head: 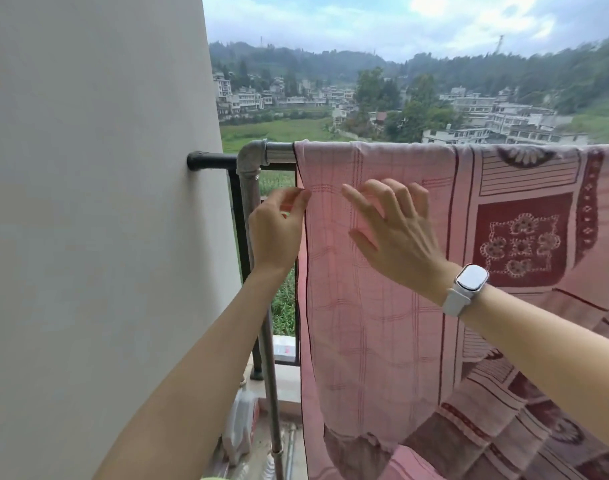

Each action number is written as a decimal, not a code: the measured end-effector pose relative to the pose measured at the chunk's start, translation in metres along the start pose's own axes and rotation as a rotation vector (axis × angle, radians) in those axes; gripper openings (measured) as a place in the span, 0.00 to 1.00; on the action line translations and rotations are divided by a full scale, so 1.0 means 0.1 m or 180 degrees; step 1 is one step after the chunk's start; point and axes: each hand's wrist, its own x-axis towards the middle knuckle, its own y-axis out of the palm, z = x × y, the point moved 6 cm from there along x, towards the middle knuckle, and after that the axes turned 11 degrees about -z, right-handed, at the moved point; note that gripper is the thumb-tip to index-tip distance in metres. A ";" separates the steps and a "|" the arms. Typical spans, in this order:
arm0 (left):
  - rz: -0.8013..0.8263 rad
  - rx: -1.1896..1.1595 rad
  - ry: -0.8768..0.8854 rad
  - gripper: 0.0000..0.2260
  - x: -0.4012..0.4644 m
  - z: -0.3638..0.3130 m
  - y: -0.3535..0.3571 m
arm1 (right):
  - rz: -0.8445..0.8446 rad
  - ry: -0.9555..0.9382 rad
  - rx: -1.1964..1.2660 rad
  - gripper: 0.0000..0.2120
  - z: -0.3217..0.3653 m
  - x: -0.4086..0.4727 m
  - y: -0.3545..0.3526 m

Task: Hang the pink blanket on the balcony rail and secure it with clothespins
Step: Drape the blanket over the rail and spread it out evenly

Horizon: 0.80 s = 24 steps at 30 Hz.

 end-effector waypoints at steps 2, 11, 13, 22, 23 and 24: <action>-0.0138 -0.0075 -0.0006 0.09 -0.06 -0.02 0.00 | 0.0009 -0.0061 -0.0173 0.30 0.01 0.05 0.04; 0.0109 0.0957 0.0268 0.02 -0.67 0.71 -0.15 | -0.0097 0.0409 -0.0273 0.26 -0.24 0.20 0.05; 0.0202 0.1017 -0.0010 0.03 -0.79 0.87 -0.20 | -0.0025 0.0394 -0.0172 0.25 -0.18 0.06 0.09; 0.0530 -0.0462 -0.0973 0.04 -0.76 0.68 -0.22 | 0.0712 -0.0253 -0.0488 0.32 -0.01 -0.58 0.18; 0.0566 -0.0488 -0.0982 0.03 -0.78 0.66 -0.18 | 0.0768 -0.0247 -0.0527 0.33 -0.03 -0.61 0.20; 0.0545 -0.0458 -0.0975 0.04 -0.81 0.64 -0.16 | 0.0789 -0.0252 -0.0566 0.33 -0.04 -0.63 0.21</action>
